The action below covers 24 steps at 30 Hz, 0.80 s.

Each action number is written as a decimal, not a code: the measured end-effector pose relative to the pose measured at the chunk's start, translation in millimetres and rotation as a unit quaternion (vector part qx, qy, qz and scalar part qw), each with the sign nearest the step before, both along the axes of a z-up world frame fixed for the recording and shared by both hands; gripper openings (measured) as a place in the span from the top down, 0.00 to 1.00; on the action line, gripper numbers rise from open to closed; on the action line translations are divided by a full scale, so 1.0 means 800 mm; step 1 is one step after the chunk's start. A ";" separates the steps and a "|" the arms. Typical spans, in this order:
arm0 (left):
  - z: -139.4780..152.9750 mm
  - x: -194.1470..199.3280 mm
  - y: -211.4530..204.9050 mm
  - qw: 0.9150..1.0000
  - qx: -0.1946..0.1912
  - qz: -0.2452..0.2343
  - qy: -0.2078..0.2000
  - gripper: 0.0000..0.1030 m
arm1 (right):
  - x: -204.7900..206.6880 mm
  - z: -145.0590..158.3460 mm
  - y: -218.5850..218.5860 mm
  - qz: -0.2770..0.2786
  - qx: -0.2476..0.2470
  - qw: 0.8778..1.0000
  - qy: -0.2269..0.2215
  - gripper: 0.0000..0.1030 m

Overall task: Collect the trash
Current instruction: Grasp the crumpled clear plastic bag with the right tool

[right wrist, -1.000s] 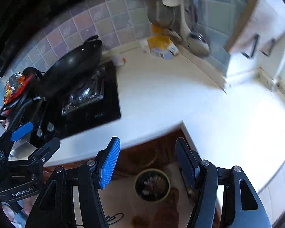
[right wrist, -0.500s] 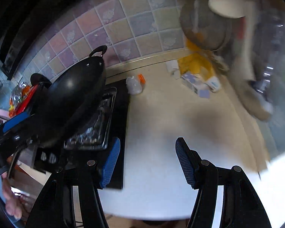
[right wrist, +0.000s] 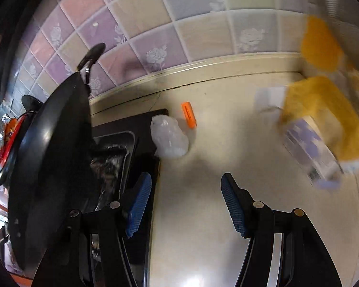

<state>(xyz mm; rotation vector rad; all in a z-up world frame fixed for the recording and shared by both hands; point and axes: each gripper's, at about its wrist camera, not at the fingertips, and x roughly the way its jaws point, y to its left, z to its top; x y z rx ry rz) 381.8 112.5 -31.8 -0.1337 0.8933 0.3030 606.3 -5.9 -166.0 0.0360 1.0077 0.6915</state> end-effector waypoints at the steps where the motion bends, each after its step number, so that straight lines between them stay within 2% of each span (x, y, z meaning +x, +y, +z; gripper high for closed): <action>1: -0.003 0.004 0.005 1.000 -0.001 0.005 0.001 0.22 | 0.005 -0.004 0.011 0.005 -0.004 1.000 -0.005 0.40; 9: -0.018 0.030 0.044 0.999 -0.029 0.040 0.004 0.22 | 0.037 -0.029 0.068 0.038 -0.016 0.999 -0.023 0.40; 15: -0.024 0.034 0.055 0.998 -0.032 0.050 0.006 0.22 | 0.050 -0.042 0.093 0.055 -0.021 0.998 -0.030 0.41; 17: -0.025 0.035 0.057 0.998 -0.033 0.051 0.008 0.22 | 0.052 -0.046 0.097 0.057 -0.022 0.998 -0.025 0.53; 18: -0.026 0.034 0.057 0.998 -0.033 0.052 0.009 0.22 | 0.053 -0.051 0.098 0.059 -0.022 0.998 -0.018 0.67; 19: -0.026 0.034 0.056 0.998 -0.033 0.051 0.010 0.22 | 0.054 -0.053 0.098 0.059 -0.022 0.998 -0.013 0.73; 24: -0.025 0.029 0.048 0.999 -0.028 0.042 0.010 0.22 | 0.040 -0.051 0.080 0.046 -0.021 0.999 -0.017 0.83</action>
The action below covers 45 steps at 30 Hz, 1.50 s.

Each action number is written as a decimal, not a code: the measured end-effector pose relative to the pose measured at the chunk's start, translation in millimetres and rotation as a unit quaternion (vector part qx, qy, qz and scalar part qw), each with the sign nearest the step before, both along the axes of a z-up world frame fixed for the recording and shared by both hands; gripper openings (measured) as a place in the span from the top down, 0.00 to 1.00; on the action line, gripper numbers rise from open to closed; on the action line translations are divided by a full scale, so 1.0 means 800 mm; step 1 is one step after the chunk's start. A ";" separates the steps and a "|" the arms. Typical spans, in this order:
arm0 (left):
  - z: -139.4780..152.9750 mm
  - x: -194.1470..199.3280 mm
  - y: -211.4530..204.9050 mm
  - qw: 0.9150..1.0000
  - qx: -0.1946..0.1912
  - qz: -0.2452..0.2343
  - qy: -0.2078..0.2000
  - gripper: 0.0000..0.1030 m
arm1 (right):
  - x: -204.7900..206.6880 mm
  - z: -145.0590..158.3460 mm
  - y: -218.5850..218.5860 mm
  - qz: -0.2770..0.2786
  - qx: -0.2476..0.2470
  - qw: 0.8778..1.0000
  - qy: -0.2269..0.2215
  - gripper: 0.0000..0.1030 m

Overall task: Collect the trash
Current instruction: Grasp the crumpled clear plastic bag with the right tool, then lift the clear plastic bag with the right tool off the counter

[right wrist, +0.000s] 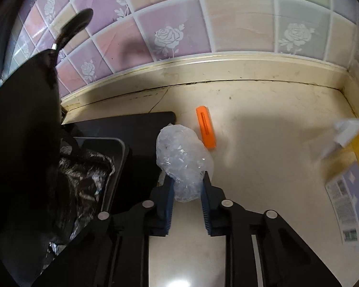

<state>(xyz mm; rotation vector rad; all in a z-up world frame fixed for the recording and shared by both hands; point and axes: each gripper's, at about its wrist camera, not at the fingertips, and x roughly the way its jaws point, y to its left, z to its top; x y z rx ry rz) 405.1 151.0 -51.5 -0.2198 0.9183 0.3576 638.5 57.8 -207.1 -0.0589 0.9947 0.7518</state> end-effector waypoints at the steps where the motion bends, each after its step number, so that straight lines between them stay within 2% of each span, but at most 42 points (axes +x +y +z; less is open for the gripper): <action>1: 0.001 -0.001 -0.003 1.000 0.001 -0.003 -0.001 0.22 | -0.005 0.003 -0.009 -0.006 0.000 1.000 -0.002 0.83; 11: 0.023 -0.014 -0.059 0.998 0.014 -0.060 -0.015 0.22 | -0.077 0.040 -0.133 -0.094 0.032 0.995 -0.007 0.85; 19: 0.039 -0.015 -0.129 0.991 0.022 -0.126 -0.033 0.22 | -0.128 0.070 -0.230 -0.160 0.025 0.986 -0.037 0.85; 25: 0.035 -0.009 -0.187 0.984 0.020 -0.174 -0.037 0.23 | -0.153 0.079 -0.303 -0.209 0.010 0.976 -0.055 0.85; 33: -0.010 0.038 -0.240 0.978 -0.022 -0.204 -0.022 0.23 | -0.163 0.055 -0.352 -0.243 -0.010 0.969 -0.051 0.85; 40: -0.069 0.110 -0.256 0.980 -0.070 -0.185 -0.029 0.26 | -0.181 0.027 -0.372 -0.254 -0.016 0.966 -0.047 0.85; 45: -0.113 0.158 -0.268 0.981 -0.084 -0.172 -0.044 0.28 | -0.193 0.015 -0.385 -0.265 -0.016 0.963 -0.049 0.85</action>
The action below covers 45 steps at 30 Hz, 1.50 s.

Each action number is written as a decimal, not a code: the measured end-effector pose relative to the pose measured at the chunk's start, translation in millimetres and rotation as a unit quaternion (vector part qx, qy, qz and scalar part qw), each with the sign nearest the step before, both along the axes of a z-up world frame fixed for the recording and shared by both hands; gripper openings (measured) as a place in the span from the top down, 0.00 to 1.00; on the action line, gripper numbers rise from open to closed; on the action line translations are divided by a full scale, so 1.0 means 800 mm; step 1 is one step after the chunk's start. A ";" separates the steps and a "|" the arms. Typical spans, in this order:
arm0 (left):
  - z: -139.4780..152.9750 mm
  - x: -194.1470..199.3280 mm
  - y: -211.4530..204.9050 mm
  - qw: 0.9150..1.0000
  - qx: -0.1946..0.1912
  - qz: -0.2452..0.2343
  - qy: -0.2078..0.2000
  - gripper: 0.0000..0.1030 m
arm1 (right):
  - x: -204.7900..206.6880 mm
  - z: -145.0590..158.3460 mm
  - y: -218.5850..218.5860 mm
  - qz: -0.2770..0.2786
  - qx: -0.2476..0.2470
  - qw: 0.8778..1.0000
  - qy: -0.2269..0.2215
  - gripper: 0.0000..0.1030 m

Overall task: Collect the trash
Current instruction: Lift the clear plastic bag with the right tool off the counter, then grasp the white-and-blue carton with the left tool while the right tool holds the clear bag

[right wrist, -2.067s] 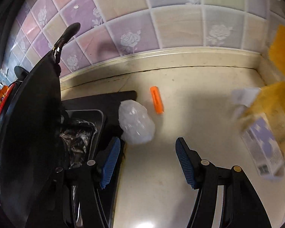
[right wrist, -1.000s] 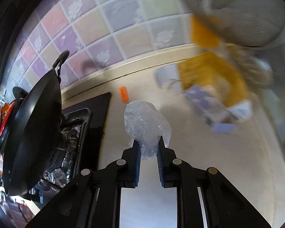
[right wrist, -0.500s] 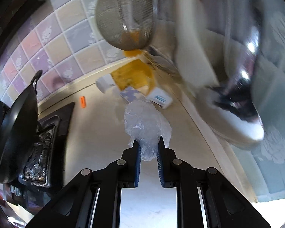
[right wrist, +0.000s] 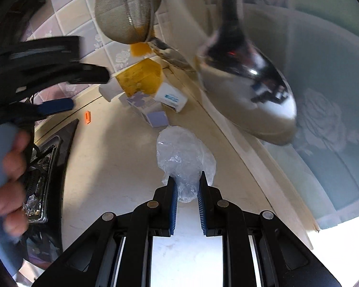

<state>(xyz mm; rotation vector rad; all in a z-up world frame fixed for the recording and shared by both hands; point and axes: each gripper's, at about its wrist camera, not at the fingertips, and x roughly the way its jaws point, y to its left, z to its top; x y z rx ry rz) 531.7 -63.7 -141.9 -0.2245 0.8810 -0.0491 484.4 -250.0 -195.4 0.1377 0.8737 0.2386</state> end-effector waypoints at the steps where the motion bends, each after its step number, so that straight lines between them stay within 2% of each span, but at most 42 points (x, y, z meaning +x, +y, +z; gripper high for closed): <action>1: -0.006 0.006 -0.002 1.000 -0.001 0.004 -0.002 0.29 | -0.001 -0.001 -0.001 -0.002 -0.001 1.000 -0.001 0.85; 7: -0.051 0.046 -0.001 0.999 -0.018 0.040 -0.010 0.29 | -0.003 -0.011 -0.014 -0.021 0.009 1.000 0.003 0.85; 16: -0.090 0.075 -0.005 0.996 0.019 0.087 -0.024 0.30 | 0.003 -0.020 -0.010 -0.073 -0.020 0.997 -0.002 0.85; 20: -0.114 0.091 0.000 0.993 0.031 0.113 -0.006 0.30 | 0.004 -0.025 -0.007 -0.078 -0.014 0.997 0.000 0.85; 27: -0.113 0.078 0.007 0.992 0.058 0.111 -0.012 0.30 | 0.009 -0.029 -0.006 -0.074 -0.008 0.997 0.009 0.85; 32: -0.108 0.058 0.038 0.992 0.041 0.121 0.003 0.31 | 0.011 -0.028 0.000 -0.069 0.001 0.998 0.009 0.85; 33: -0.109 0.055 0.044 0.992 0.029 0.120 0.009 0.31 | 0.012 -0.028 0.004 -0.067 0.000 0.998 0.007 0.85; 36: -0.111 0.051 0.063 0.994 -0.039 0.105 0.012 0.31 | 0.013 -0.028 0.009 -0.063 -0.002 0.998 0.002 0.85; 37: -0.111 0.051 0.063 0.994 -0.049 0.098 0.013 0.31 | 0.015 -0.029 0.011 -0.063 -0.002 0.998 0.003 0.85; 41: -0.110 0.048 0.050 0.996 -0.055 0.071 0.009 0.29 | 0.022 -0.031 0.016 -0.066 -0.001 0.998 0.003 0.85; 43: -0.110 0.047 0.037 0.997 -0.061 0.055 0.006 0.23 | 0.015 -0.032 0.014 -0.067 0.000 0.998 0.002 0.85; 45: -0.113 0.048 0.025 0.997 -0.064 0.040 0.004 0.21 | 0.004 -0.028 0.007 -0.069 0.000 0.998 0.000 0.85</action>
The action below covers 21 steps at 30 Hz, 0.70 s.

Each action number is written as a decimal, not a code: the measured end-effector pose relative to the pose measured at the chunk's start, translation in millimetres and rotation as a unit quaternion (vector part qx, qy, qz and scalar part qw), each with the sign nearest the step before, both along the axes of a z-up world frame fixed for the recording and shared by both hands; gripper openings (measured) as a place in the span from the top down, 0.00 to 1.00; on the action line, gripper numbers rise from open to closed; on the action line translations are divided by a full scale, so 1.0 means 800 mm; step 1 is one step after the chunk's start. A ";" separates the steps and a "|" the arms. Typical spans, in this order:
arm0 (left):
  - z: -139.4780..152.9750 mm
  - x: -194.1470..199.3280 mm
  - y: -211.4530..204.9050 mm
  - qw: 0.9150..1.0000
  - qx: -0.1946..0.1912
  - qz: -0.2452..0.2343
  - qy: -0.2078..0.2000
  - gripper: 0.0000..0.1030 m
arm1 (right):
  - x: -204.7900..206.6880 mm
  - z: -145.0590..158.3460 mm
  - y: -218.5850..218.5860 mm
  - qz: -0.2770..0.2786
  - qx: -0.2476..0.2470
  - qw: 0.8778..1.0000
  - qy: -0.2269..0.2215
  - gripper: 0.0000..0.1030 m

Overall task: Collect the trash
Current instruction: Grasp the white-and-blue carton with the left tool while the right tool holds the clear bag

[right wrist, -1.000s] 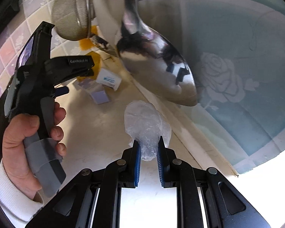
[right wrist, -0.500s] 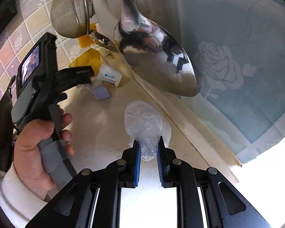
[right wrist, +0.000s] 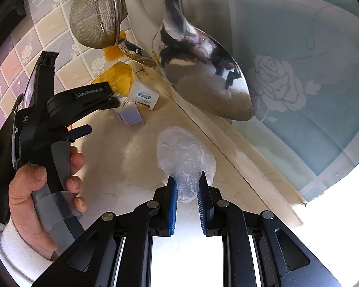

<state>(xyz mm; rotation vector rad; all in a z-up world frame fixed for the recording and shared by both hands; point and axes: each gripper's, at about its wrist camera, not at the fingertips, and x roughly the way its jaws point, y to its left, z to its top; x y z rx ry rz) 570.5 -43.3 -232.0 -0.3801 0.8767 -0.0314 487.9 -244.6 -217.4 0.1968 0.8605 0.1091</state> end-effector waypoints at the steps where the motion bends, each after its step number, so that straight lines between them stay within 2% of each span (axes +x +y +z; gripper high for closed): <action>1: -0.001 0.000 -0.007 1.000 0.001 -0.005 0.001 0.20 | 0.000 0.001 0.000 0.000 -0.001 1.000 0.000 0.85; 9: -0.018 0.015 -0.037 1.000 0.024 -0.005 0.019 0.21 | -0.019 0.005 -0.011 -0.004 -0.004 1.000 -0.008 0.85; 15: -0.028 0.034 -0.054 0.998 0.064 0.010 0.020 0.20 | -0.026 0.005 -0.007 0.001 -0.001 1.000 -0.012 0.85; 17: -0.031 0.042 -0.058 0.996 0.080 0.017 0.021 0.20 | -0.027 0.005 -0.006 0.001 -0.002 1.000 -0.013 0.85; 21: -0.031 0.052 -0.044 0.995 0.082 0.049 0.025 0.20 | -0.029 0.003 -0.008 0.003 -0.003 1.000 -0.016 0.85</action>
